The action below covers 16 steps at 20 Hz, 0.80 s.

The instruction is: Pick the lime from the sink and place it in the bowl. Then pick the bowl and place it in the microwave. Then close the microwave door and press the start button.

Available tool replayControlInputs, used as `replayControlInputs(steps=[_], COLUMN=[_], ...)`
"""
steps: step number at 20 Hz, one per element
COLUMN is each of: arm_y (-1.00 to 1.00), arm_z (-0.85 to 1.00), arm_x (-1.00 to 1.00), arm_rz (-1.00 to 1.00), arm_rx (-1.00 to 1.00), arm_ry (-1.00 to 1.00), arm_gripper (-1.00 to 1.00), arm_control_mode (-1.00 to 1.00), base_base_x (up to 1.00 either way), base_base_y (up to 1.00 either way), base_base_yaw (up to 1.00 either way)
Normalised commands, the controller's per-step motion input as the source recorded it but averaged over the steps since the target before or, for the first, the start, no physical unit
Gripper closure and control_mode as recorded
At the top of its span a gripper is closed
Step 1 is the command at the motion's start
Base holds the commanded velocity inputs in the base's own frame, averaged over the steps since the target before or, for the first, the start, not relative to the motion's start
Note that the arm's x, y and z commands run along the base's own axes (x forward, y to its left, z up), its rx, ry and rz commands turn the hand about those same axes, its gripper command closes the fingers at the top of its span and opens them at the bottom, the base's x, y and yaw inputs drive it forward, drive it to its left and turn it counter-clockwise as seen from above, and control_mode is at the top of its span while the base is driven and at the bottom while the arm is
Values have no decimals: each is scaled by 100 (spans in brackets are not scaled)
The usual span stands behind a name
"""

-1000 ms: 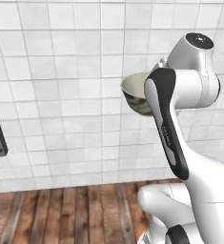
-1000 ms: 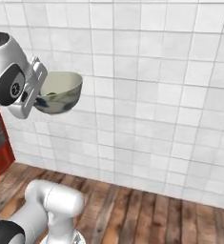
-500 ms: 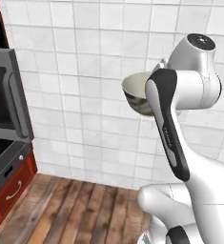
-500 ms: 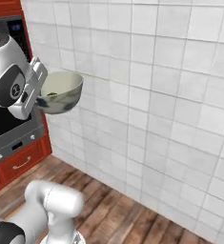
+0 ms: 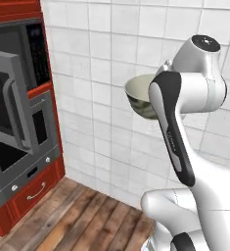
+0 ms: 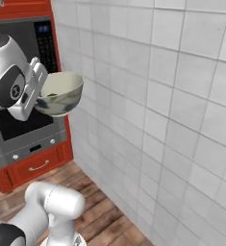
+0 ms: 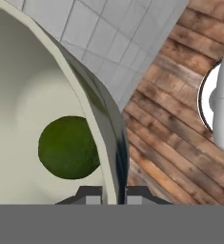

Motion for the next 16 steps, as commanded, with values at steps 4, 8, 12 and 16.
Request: replayControlInputs(steps=[4, 8, 12, 16], arm_y=[0, 0, 0, 0], arm_z=[0, 0, 0, 0], arm_x=[0, 0, 0, 0], arm_rz=[0, 0, 0, 0], arm_rx=[0, 0, 0, 0], arm_ry=[0, 0, 0, 0], arm_gripper=[100, 100, 100, 100], arm_control_mode=[100, 100, 100, 100], base_base_x=[38, 11, 9, 33], base_base_y=[-56, -42, -31, -42], base_base_yaw=[51, 56, 55, 47])
